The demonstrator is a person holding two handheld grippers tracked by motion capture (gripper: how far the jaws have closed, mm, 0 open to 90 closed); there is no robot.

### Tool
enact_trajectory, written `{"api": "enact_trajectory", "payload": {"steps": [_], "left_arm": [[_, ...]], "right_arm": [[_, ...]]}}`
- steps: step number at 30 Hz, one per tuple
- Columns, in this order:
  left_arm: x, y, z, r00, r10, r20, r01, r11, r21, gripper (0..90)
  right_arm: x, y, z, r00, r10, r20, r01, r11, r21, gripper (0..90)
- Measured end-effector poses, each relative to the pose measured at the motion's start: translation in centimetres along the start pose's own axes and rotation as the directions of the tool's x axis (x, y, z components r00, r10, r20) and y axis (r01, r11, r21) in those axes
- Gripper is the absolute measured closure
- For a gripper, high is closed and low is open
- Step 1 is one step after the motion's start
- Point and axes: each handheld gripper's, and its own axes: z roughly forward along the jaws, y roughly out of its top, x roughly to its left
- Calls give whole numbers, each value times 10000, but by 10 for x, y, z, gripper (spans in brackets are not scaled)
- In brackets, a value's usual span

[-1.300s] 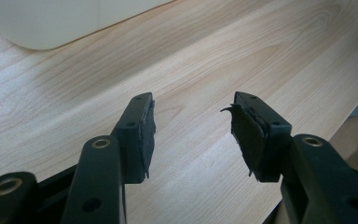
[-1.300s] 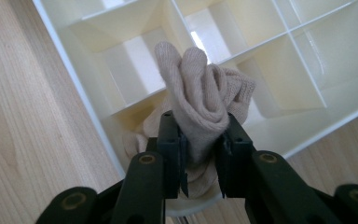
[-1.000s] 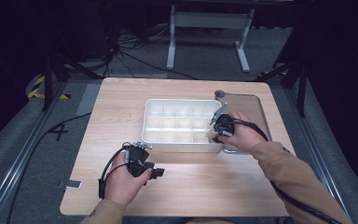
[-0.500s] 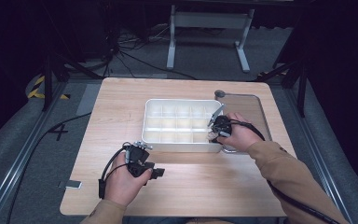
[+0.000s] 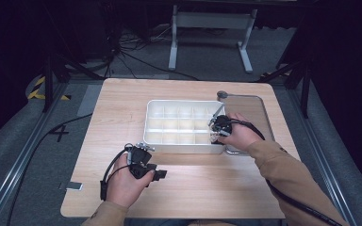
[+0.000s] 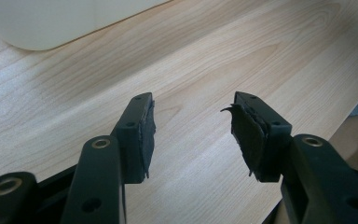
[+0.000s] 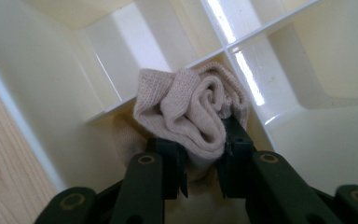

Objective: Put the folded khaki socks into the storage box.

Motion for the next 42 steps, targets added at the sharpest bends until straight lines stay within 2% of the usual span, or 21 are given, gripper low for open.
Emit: {"api": "enact_trajectory", "payload": {"steps": [2, 5, 7, 9, 14, 18, 20, 23, 27, 29, 31, 36, 39, 42], "left_arm": [[1, 0, 0, 10000, 4, 17, -4, 10000, -25, 498], [2, 0, -1, 10000, -97, 20, 97, 9999, -30, 498], [3, 0, 0, 10000, -55, 18, 55, 10000, -19, 498], [2, 0, 0, 10000, -32, 3, 32, 10000, 49, 501], [1, 1, -1, 10000, 19, -27, -20, 10000, -10, 501], [1, 1, 1, 10000, -38, 13, 38, 10000, -5, 500], [1, 1, 1, 10000, -24, 33, 24, 10000, 20, 501], [1, 1, 1, 10000, -19, 28, 19, 10000, 3, 500], [1, 1, 1, 10000, -6, 22, 6, 10000, -9, 499], [0, 1, 1, 10000, 22, 5, -22, 10000, 7, 499], [-1, 1, 1, 10000, -26, 34, 26, 10000, 7, 499], [-1, 1, 1, 10000, 43, 30, -43, 10000, 15, 499], [0, 1, 1, 10000, 66, 15, -66, 10000, 59, 499], [0, 2, 2, 10000, -4, 50, 4, 10000, 21, 498]], "right_arm": [[0, 0, -1, 10000, -12, -15, 12, 10000, 37, 705], [1, -1, -7, 9997, 6, -254, -11, 9998, -198, 639], [2, -1, -12, 9999, -82, -124, 78, 9995, -294, 618], [2, -3, -17, 9996, 56, -293, -71, 9986, -524, 580], [3, -3, -27, 9998, 81, -201, -96, 9968, -797, 594], [3, -1, -34, 9998, 57, -200, -81, 9925, -1221, 639], [2, 1, -36, 9998, 95, -179, -119, 9898, -1417, 697], [1, 2, -34, 9997, -2, -249, -30, 9919, -1268, 809], [1, 3, -25, 9991, -44, -425, 6, 9961, -879, 829], [3, 3, -18, 9992, -207, -354, 193, 9991, -385, 828], [5, 2, -10, 9986, -362, -379, 356, 9992, -176, 826], [3, -2, -6, 9981, -61, -605, 35, 9991, -434, 813], [2, -5, -7, 9966, 144, -811, -203, 9972, -722, 771], [3, -8, -11, 9979, 37, -654, -99, 9955, -948, 746]]}}
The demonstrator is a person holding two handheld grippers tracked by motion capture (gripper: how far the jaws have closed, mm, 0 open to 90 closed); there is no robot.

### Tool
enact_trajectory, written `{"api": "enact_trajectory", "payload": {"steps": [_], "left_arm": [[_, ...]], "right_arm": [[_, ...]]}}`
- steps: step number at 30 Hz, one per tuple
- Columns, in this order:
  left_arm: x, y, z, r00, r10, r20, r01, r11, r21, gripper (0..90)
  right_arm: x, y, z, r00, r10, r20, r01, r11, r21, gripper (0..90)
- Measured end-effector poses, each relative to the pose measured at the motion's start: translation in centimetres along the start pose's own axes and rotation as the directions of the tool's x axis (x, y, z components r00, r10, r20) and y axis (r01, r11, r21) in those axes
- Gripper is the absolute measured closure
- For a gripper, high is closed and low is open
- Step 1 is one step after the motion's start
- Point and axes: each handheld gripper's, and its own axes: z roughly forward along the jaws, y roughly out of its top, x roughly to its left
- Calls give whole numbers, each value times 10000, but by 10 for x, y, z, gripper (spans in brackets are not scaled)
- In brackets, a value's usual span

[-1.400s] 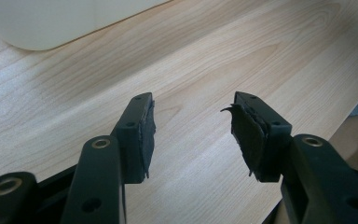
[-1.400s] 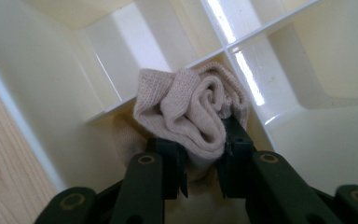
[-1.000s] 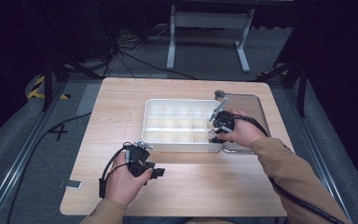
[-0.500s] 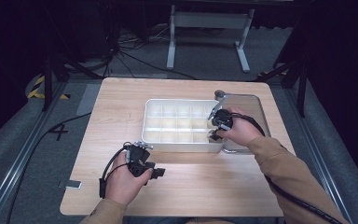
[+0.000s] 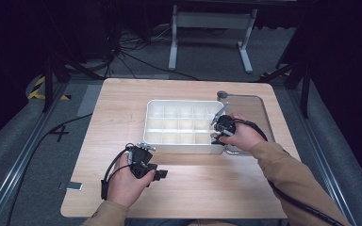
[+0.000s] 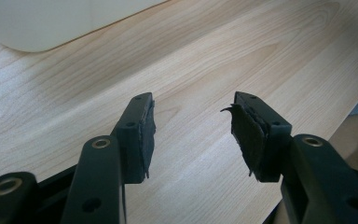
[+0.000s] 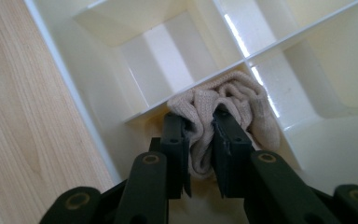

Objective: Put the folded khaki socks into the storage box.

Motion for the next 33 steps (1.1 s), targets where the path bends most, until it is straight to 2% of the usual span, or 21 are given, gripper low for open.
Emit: {"api": "enact_trajectory", "payload": {"steps": [2, 3, 9, 12, 17, 19, 20, 21, 22, 23, 33], "left_arm": [[0, 1, 0, 10000, -11, -8, 11, 10000, 0, 497], [1, 1, 1, 10000, -24, 26, 24, 10000, 22, 498], [0, 1, 0, 10000, 36, 48, -36, 10000, -16, 497], [0, 1, -1, 10000, 49, 22, -49, 10000, -13, 496], [0, 1, -1, 10000, 52, 25, -52, 10000, -1, 497], [0, 1, -1, 10000, 78, 55, -78, 10000, 37, 496], [-1, 1, -1, 9999, 97, 47, -97, 10000, -2, 496], [-1, 1, -1, 9999, 97, 47, -97, 10000, -2, 496], [-1, 1, -1, 9999, 118, 20, -118, 9999, 9, 496], [-1, 1, -1, 9999, 118, 20, -118, 9999, 9, 496], [-4, 2, -1, 9998, 199, 81, -200, 9998, 45, 493]], "right_arm": [[1, -1, -5, 10000, 17, 31, -16, 9996, -265, 693], [2, -2, -7, 10000, 75, -48, -77, 9990, -432, 690], [11, -4, -29, 9994, -97, 324, 132, 9939, -1093, 678], [18, -8, -41, 9986, -180, 491, 256, 9867, -1603, 671], [29, -16, -57, 9981, -373, 480, 475, 9713, -2330, 662], [31, -18, -59, 9978, -423, 504, 535, 9676, -2469, 660], [34, -23, -64, 9986, -364, 381, 454, 9615, -2709, 650], [34, -23, -64, 9986, -364, 381, 454, 9615, -2709, 650], [37, -28, -67, 9990, -372, 253, 429, 9566, -2883, 639], [37, -28, -67, 9990, -372, 253, 429, 9566, -2883, 639], [59, -54, -76, 9987, -483, -187, 385, 9337, -3559, 586]]}}
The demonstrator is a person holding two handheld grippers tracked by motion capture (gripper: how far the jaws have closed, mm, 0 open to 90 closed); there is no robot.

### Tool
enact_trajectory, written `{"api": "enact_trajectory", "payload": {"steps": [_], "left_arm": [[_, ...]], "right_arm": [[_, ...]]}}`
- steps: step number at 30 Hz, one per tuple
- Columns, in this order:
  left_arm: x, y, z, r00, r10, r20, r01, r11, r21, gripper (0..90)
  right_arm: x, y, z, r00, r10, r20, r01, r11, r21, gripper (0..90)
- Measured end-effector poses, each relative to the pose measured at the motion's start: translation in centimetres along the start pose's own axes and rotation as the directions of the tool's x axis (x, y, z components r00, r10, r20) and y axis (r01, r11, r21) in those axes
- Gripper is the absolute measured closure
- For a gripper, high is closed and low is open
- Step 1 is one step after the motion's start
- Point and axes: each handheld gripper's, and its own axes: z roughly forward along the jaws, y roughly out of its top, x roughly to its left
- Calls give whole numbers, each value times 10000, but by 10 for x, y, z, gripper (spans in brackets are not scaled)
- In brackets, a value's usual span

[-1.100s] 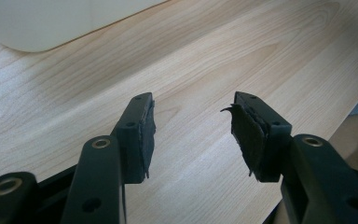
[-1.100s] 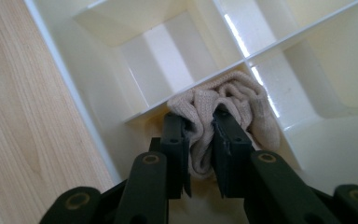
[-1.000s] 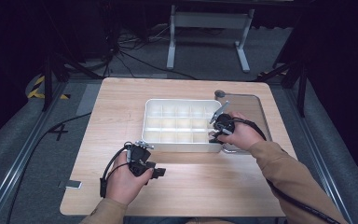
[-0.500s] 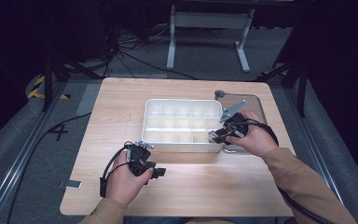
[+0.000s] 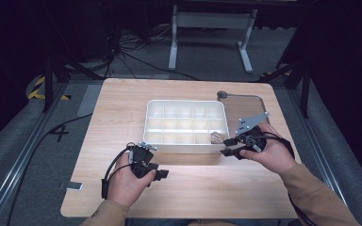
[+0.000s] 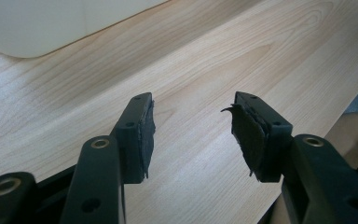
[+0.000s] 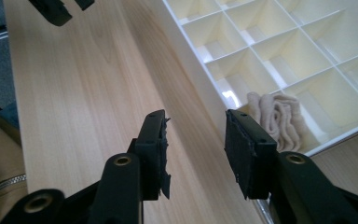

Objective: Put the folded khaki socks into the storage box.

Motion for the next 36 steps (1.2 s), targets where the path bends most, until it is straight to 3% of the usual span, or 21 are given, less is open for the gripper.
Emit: {"api": "enact_trajectory", "payload": {"steps": [16, 26, 36], "left_arm": [[-1, -1, -3, 10000, 4, 15, -4, 9999, 135, 482], [-1, -3, -5, 10000, 4, -8, -4, 9999, 154, 477], [0, -2, -1, 9999, 99, 56, -101, 9995, 312, 471]], "right_arm": [[28, -39, 11, 9978, 308, -586, -347, 9972, -670, 510], [38, -58, 37, 9957, 396, -835, -451, 9968, -654, 492], [39, -74, 67, 9952, 479, -857, -489, 9988, -96, 457]]}}
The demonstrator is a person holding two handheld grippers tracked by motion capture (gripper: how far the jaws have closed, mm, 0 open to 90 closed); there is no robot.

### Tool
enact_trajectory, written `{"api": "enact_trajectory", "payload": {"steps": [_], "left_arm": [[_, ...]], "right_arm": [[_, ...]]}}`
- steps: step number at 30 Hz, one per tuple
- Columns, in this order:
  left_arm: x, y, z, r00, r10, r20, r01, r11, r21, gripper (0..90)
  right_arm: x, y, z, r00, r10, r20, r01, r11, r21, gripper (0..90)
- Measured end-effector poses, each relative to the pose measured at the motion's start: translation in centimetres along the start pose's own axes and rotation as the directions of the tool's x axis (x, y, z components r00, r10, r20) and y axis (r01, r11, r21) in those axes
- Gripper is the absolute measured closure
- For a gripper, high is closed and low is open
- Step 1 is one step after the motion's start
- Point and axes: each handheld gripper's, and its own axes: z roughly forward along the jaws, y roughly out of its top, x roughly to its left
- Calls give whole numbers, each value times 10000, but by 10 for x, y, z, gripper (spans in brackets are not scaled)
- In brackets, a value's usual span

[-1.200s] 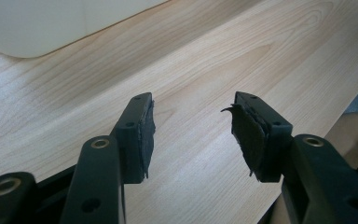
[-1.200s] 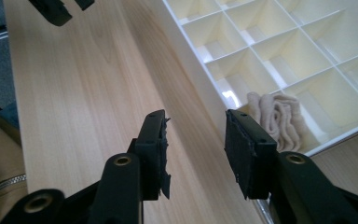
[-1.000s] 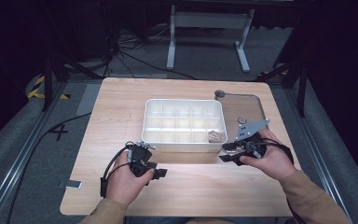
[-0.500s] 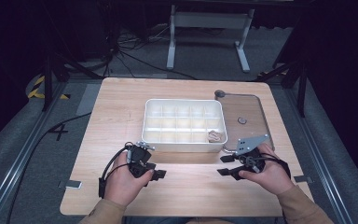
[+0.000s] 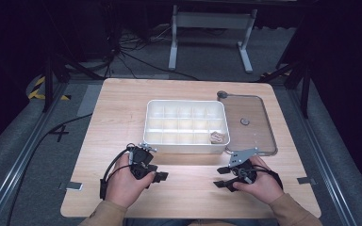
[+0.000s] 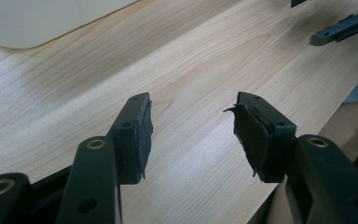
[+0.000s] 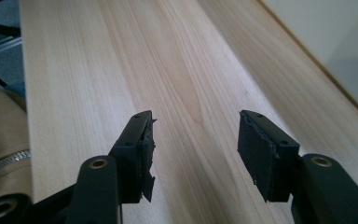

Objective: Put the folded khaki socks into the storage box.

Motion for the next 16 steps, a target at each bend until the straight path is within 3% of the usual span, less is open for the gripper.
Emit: {"api": "enact_trajectory", "payload": {"steps": [9, 14, 16], "left_arm": [[1, 0, 5, 10000, 80, 39, -81, 9997, 230, 458], [1, 1, 13, 9979, 652, 40, -653, 9962, 570, 413], [0, 1, 16, 9974, 709, 88, -713, 9955, 628, 408]], "right_arm": [[3, -9, 11, 9992, -257, 294, 258, 9997, -21, 432], [4, -13, 13, 9981, -199, 582, 216, 9993, -303, 416], [3, -13, 12, 9976, -210, 659, 237, 9989, -406, 416]]}}
